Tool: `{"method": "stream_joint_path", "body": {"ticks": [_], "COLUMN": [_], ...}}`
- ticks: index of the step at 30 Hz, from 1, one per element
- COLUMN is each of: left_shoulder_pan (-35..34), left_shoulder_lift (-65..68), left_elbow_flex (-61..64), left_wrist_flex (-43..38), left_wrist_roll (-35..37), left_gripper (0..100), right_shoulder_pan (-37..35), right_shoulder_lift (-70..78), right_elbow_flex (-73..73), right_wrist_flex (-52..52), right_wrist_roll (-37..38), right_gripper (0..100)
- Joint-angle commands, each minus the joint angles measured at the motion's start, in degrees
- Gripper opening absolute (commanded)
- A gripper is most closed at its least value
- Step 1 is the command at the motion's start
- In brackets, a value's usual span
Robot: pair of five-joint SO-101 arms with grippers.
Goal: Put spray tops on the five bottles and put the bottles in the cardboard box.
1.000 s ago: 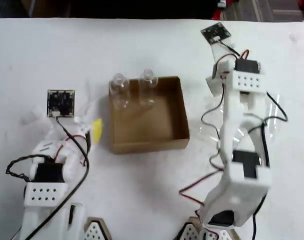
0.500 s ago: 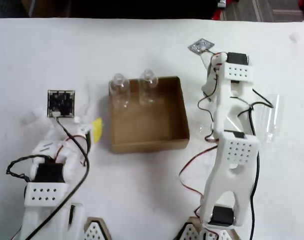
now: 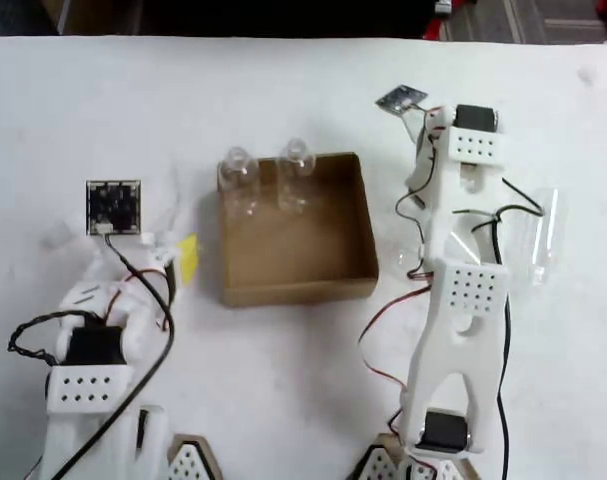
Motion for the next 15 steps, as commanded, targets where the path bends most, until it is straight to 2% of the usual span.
{"method": "stream_joint_path", "body": {"ticks": [1, 9, 12, 15], "left_shoulder_pan": [-0.57, -0.57, -0.48, -0.48], "left_shoulder_lift": [-1.27, -1.27, -1.27, -1.27], "left_elbow_flex": [-0.18, -0.18, -0.18, -0.09], "left_wrist_flex": [-1.23, -1.23, -1.23, -1.23], "left_wrist_roll": [0.18, 0.18, 0.18, 0.18], "left_gripper": [23, 23, 23, 23], "right_shoulder_pan": [0.75, 0.75, 1.01, 1.01], "right_shoulder_lift": [-0.22, -0.66, -1.45, -2.86], "right_elbow_flex": [-2.73, -3.08, -5.98, -9.76], "right_wrist_flex": [0.48, 0.48, 1.01, 3.3], "right_wrist_roll": [0.97, 0.97, 0.53, 0.53], "right_gripper": [9.8, 6.3, 1.4, 1.9]}}
